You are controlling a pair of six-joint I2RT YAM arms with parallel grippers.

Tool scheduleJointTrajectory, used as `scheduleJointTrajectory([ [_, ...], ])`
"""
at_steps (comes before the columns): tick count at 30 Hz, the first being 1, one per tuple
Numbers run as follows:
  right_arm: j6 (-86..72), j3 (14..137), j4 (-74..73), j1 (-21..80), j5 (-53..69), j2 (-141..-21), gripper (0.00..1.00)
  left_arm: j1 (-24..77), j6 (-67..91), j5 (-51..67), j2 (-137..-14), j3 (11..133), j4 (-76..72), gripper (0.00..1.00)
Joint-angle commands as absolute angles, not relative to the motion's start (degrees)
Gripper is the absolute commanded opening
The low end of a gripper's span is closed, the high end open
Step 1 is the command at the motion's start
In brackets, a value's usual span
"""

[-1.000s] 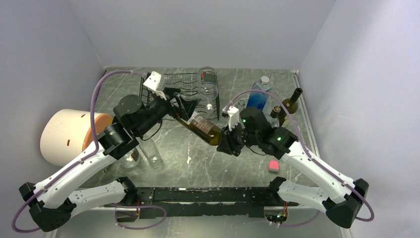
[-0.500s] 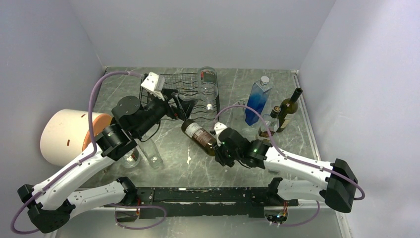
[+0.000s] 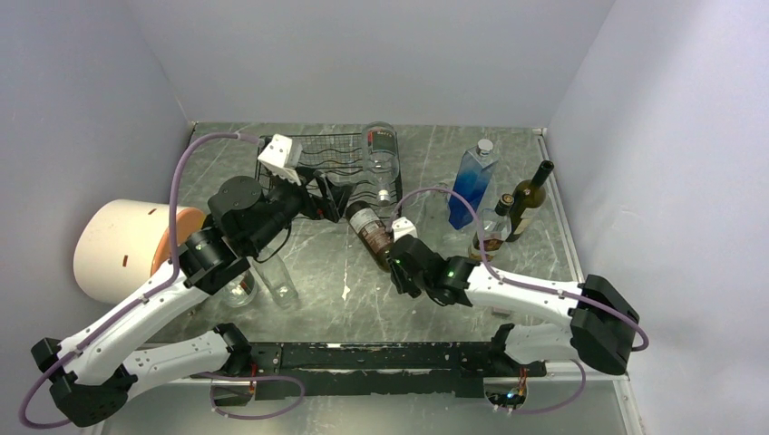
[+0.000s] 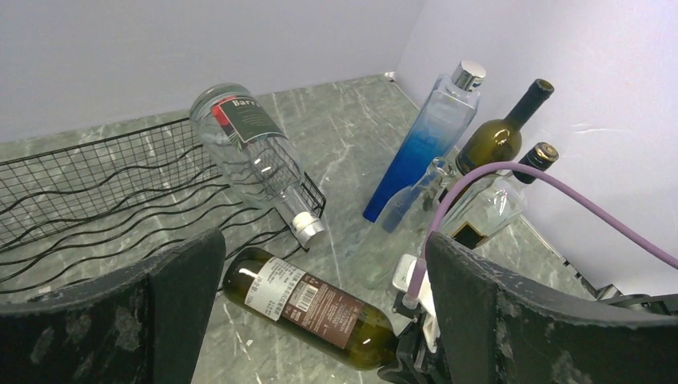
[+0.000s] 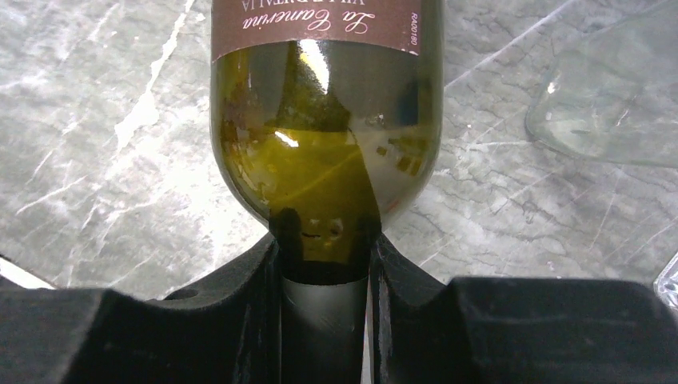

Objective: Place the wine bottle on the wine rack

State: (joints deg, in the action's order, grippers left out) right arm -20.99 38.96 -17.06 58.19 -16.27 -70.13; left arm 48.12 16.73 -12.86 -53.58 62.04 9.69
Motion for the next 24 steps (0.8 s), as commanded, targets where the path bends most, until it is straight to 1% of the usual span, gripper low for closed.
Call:
scheduleJointTrajectory([
  [1,-23.1,43.0,-10.1,57.8,-21.3,-71.7,0.00,48.3,16.1,-15.3,-51.6,61.2,10.1,0.99],
  [11,-27.0,43.7,-7.0,54.6,-24.9,-74.7,0.00,48.3,15.0,-15.3,-52.8,62.3,11.5,0.99],
  [24,-29.5,48.6,-2.8,51.8,-28.4,-83.0,0.00,48.3,14.3,-15.8,-53.4,63.6,13.8,0.99],
])
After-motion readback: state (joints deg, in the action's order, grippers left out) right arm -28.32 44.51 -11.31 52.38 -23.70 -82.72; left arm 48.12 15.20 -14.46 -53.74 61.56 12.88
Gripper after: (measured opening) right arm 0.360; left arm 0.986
